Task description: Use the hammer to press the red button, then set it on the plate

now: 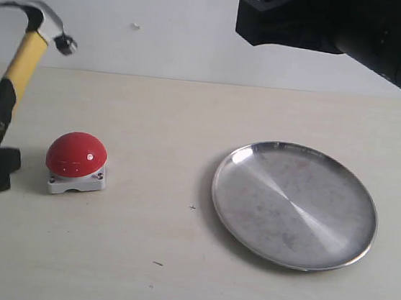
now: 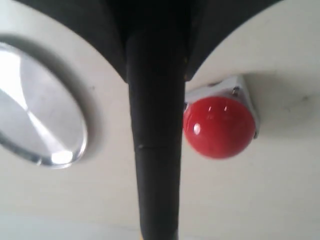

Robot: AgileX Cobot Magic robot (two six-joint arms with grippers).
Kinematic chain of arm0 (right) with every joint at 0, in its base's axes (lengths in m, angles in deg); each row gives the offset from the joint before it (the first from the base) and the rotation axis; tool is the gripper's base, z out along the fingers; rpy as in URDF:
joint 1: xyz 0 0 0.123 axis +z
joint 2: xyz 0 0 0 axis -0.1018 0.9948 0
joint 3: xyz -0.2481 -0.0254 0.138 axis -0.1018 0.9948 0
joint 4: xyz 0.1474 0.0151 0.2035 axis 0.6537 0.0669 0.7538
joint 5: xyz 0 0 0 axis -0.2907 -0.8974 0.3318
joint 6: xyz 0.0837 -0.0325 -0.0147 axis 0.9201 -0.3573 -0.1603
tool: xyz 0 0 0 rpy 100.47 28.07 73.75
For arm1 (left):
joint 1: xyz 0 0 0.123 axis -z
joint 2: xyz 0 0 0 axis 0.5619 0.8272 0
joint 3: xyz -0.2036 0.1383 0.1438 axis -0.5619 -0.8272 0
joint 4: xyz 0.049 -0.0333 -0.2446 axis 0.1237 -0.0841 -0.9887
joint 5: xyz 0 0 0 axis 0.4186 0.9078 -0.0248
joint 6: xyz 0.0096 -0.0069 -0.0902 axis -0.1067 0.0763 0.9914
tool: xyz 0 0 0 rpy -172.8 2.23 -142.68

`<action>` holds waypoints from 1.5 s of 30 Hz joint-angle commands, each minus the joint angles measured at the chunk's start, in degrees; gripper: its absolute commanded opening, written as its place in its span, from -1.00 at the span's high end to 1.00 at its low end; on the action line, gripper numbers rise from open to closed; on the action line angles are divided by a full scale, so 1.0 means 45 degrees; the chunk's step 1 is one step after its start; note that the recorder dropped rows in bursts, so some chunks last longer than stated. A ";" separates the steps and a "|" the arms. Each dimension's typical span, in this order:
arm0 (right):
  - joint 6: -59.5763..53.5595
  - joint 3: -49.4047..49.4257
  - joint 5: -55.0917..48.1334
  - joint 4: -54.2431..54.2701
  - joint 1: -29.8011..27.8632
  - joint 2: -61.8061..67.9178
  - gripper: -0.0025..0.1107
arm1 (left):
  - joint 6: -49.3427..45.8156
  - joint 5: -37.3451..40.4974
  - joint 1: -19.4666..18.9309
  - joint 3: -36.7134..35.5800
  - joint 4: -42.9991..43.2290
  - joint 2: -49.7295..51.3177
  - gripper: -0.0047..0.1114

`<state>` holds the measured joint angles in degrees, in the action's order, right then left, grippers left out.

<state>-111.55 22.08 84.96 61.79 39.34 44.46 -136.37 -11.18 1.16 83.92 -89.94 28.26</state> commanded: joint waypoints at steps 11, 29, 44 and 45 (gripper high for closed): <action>0.0012 -0.0055 0.0035 -0.0082 -0.0061 -0.0077 0.11 | -0.0900 0.0265 0.0008 0.1774 0.0145 -0.4264 0.92; 0.0012 -0.0055 0.0035 -0.0082 -0.0061 -0.0077 0.11 | -0.3072 -0.0272 0.0008 0.1956 -0.0105 -0.6314 0.92; 0.0038 -0.0055 0.0035 -0.0083 -0.0061 -0.0077 0.11 | -0.3108 0.0372 0.0008 0.1596 0.0447 -0.6314 0.92; 0.0012 -0.0055 0.0035 -0.0083 -0.0061 -0.0077 0.11 | -0.2010 0.0753 0.0008 0.1405 0.1767 -0.6314 0.92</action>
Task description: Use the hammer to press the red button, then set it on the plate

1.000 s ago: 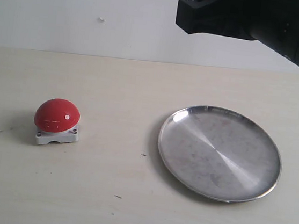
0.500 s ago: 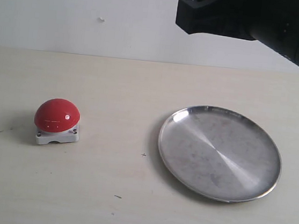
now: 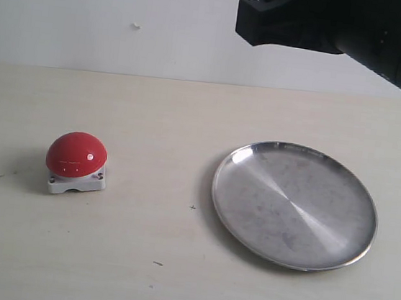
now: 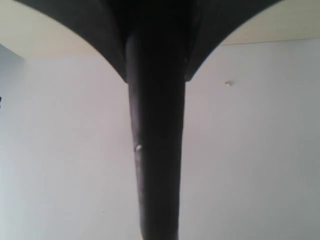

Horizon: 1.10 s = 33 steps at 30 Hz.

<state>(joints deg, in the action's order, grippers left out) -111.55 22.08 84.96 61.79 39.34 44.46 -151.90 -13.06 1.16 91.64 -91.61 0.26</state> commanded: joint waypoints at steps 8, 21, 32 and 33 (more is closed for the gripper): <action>0.0012 -0.0055 0.0035 -0.0083 -0.0061 -0.0077 0.11 | 1.8562 0.2979 -0.0020 -0.0754 1.9410 -0.0038 0.92; 0.0035 -0.0055 0.0035 -0.0058 -0.0061 -0.0077 0.11 | 2.5391 0.6403 -0.2787 -0.0210 2.4805 0.0181 0.92; 0.0035 -0.0055 0.0035 -0.0083 -0.0061 -0.0077 0.11 | 2.5122 0.5879 -0.2902 -0.0210 2.4709 0.3062 0.92; 0.0035 -0.0055 0.0035 -0.0083 -0.0061 -0.0077 0.11 | 2.5122 0.5825 -0.2902 -0.0210 2.4709 0.3381 0.92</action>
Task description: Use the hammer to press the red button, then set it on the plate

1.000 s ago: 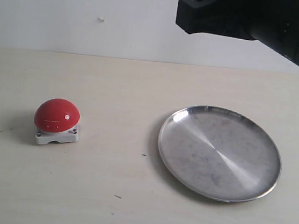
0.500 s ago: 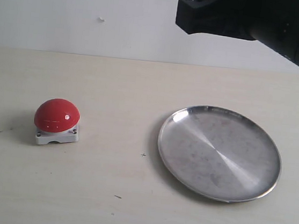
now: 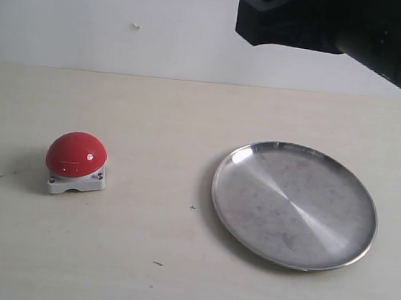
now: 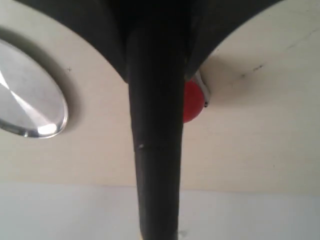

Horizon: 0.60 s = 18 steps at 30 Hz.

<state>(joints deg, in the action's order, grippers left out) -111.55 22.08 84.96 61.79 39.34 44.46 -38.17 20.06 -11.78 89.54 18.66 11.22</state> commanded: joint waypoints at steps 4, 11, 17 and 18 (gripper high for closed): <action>0.0035 -0.0055 0.0035 -0.0083 -0.0061 -0.0077 0.11 | -0.0210 -0.1680 -0.0027 0.0257 0.0203 0.2481 0.92; 0.0012 -0.0055 0.0035 -0.0085 -0.0061 -0.0077 0.11 | -0.0163 -0.3961 -0.0027 -0.0411 0.0228 0.5962 0.92; 0.0012 -0.0055 0.0035 -0.0060 -0.0061 -0.0077 0.11 | 0.0776 -0.5129 0.0061 -0.0868 0.0121 0.9873 0.92; 0.0012 -0.0055 0.0035 -0.0060 -0.0061 -0.0077 0.11 | 0.0780 -0.5129 0.0181 -0.0868 0.0121 1.0361 0.92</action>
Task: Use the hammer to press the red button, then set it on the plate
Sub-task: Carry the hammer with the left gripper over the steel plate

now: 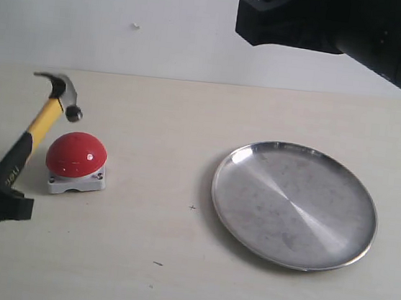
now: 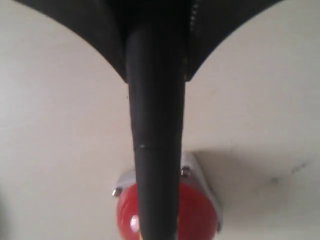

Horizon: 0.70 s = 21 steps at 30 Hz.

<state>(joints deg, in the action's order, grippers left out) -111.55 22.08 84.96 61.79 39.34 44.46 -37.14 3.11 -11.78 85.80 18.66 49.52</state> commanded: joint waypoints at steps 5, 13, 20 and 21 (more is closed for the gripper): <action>0.0012 -0.0055 0.0035 -0.0060 -0.0061 -0.0077 0.11 | 0.0583 -0.2314 0.0353 -0.0037 0.0121 0.1051 0.92; 0.0012 -0.0055 0.0035 -0.0089 -0.0061 -0.0077 0.11 | 0.0725 -0.2549 0.0589 -0.0067 0.0121 -0.4505 0.92; 0.0012 -0.0055 0.0035 -0.0067 -0.0061 -0.0077 0.11 | 0.2274 -0.3960 0.4001 -0.0088 0.0145 -0.5615 0.92; 0.0012 -0.0055 0.0035 -0.0067 -0.0061 -0.0077 0.11 | 0.2353 -0.4212 0.4276 -0.0088 0.0145 -0.5505 0.92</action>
<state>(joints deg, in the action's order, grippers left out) -111.45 22.08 84.96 61.79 39.34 44.46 -27.72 -7.19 3.62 84.96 18.54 24.47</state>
